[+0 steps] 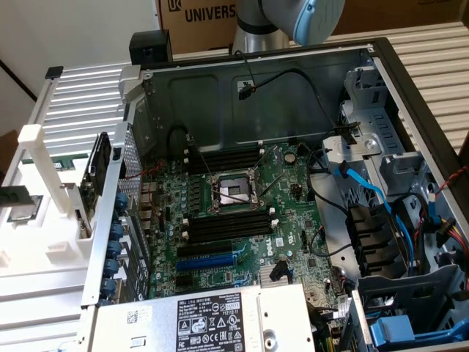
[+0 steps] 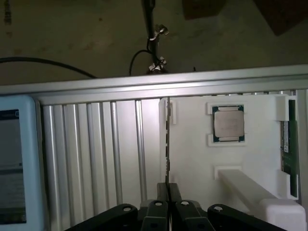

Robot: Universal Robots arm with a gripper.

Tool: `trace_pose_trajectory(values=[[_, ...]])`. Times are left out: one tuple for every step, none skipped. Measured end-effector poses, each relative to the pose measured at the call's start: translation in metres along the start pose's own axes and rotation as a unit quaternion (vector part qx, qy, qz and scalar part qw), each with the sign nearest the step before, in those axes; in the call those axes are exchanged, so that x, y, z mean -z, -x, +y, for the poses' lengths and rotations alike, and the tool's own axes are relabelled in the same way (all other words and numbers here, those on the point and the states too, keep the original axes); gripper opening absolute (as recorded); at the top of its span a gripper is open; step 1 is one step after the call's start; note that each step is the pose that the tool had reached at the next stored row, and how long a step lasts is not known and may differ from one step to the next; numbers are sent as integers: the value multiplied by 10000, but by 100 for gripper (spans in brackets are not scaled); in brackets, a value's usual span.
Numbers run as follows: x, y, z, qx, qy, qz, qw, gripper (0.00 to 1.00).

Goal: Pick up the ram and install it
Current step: 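Pick up the ram and move it above insertion slot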

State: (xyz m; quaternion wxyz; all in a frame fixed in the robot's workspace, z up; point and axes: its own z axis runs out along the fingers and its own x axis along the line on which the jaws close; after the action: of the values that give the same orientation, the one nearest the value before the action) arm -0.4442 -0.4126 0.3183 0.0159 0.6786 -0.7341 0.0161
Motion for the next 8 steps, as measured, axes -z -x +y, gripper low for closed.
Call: trace_pose_trajectory(values=[[45,0,-21,-1,-1,4,10000,13],[89,0,-43,-1,-1,7,10000,13],[134,-1,-66,-1,-1,12,10000,13],[169,-1,-87,-1,-2,15,10000,13],[192,0,-106,-4,-3,25,10000,13],[199,1,-115,-15,-4,43,10000,13],[199,2,-118,-26,-4,50,10000,13],[199,1,-118,-33,-3,51,10000,13]])
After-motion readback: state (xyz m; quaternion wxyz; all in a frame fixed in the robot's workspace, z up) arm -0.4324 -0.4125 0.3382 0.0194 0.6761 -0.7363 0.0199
